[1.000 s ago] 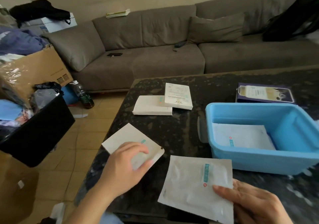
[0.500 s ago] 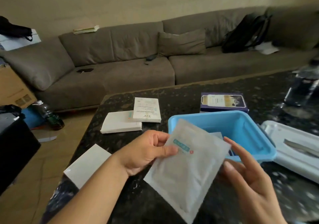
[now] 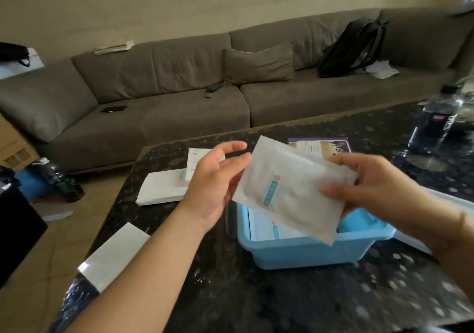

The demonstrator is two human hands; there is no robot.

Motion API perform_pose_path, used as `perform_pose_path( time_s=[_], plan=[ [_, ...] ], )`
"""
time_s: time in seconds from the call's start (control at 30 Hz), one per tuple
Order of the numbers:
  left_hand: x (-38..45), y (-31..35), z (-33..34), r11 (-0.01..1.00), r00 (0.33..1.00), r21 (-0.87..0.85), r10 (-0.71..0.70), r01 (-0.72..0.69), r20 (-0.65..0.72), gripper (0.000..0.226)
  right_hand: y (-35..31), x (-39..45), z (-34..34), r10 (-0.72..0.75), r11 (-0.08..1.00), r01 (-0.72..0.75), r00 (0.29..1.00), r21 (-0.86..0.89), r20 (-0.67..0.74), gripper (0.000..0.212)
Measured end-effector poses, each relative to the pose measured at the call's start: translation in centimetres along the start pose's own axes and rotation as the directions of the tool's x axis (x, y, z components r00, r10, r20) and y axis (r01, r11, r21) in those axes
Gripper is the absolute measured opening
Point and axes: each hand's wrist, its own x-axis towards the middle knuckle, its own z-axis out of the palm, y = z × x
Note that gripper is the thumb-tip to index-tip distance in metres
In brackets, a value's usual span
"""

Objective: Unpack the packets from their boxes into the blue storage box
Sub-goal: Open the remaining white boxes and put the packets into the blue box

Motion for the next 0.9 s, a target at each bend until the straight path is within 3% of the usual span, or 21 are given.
perform_pose_path(
  time_s=[0.1,0.2,0.3,0.47,0.63,0.73,0.9],
  plan=[
    [2.4,0.2,0.4,0.924,0.995,0.371,0.096,-0.093,0.009,0.036,0.3,3.5,-1.2,0.007,0.993,-0.004,1.0,-0.118,0.026,0.022],
    [3.9,-0.7,0.5,0.654,0.993,0.748,0.084,-0.118,0.083,0.047,1.6,5.6,-1.4,0.128,0.959,-0.08,0.978,-0.274,0.164,0.018],
    [4.1,-1.8,0.5,0.411,0.991,0.903,0.001,-0.125,0.137,0.03,2.8,6.5,-0.9,0.237,0.921,-0.13,0.935,-0.367,0.264,0.018],
    [4.2,-3.2,0.9,0.043,0.986,0.985,0.01,-0.168,0.168,0.009,4.5,7.2,0.8,0.335,0.871,-0.158,0.884,-0.465,0.327,0.014],
    [4.2,-3.6,1.8,-0.193,0.981,0.965,0.048,-0.178,0.19,0.012,4.8,7.3,1.6,0.34,0.822,-0.156,0.906,-0.548,0.253,0.027],
    [4.2,-3.8,2.5,-0.292,0.984,0.944,0.041,-0.154,0.173,0.015,4.8,6.9,1.9,0.33,0.764,-0.128,0.92,-0.632,0.212,0.037],
    [3.7,-3.9,3.5,-0.365,0.989,0.924,0.04,-0.118,0.143,0.023,5.2,6.2,2.2,0.25,0.549,-0.008,0.956,-0.836,0.155,0.046]
  ],
)
